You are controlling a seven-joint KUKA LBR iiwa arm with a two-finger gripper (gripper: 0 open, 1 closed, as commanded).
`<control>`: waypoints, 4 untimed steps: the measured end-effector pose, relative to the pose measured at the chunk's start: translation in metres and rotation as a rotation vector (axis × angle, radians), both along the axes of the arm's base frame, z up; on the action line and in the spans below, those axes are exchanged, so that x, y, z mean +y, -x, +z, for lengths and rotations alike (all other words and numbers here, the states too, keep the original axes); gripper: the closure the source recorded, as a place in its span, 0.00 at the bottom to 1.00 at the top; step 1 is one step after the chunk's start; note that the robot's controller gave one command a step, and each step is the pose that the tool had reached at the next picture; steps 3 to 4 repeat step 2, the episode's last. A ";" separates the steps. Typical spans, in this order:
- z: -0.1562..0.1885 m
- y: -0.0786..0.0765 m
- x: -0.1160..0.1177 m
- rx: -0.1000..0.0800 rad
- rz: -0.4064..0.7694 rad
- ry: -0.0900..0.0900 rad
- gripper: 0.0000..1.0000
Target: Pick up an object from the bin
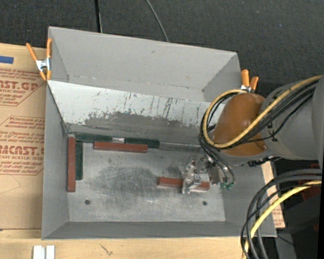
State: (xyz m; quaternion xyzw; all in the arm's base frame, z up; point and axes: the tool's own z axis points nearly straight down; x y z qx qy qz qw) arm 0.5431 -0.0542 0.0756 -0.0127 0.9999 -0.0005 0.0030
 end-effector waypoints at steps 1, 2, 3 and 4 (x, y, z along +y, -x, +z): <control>0.000 0.000 0.000 0.000 0.000 0.000 1.00; 0.151 0.003 -0.009 0.002 -0.049 -0.001 1.00; 0.151 0.003 -0.009 0.002 -0.049 -0.001 1.00; 0.151 0.003 -0.009 0.002 -0.049 -0.001 1.00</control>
Offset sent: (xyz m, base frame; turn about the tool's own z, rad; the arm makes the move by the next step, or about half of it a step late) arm -0.0045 -0.0102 0.1503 0.0511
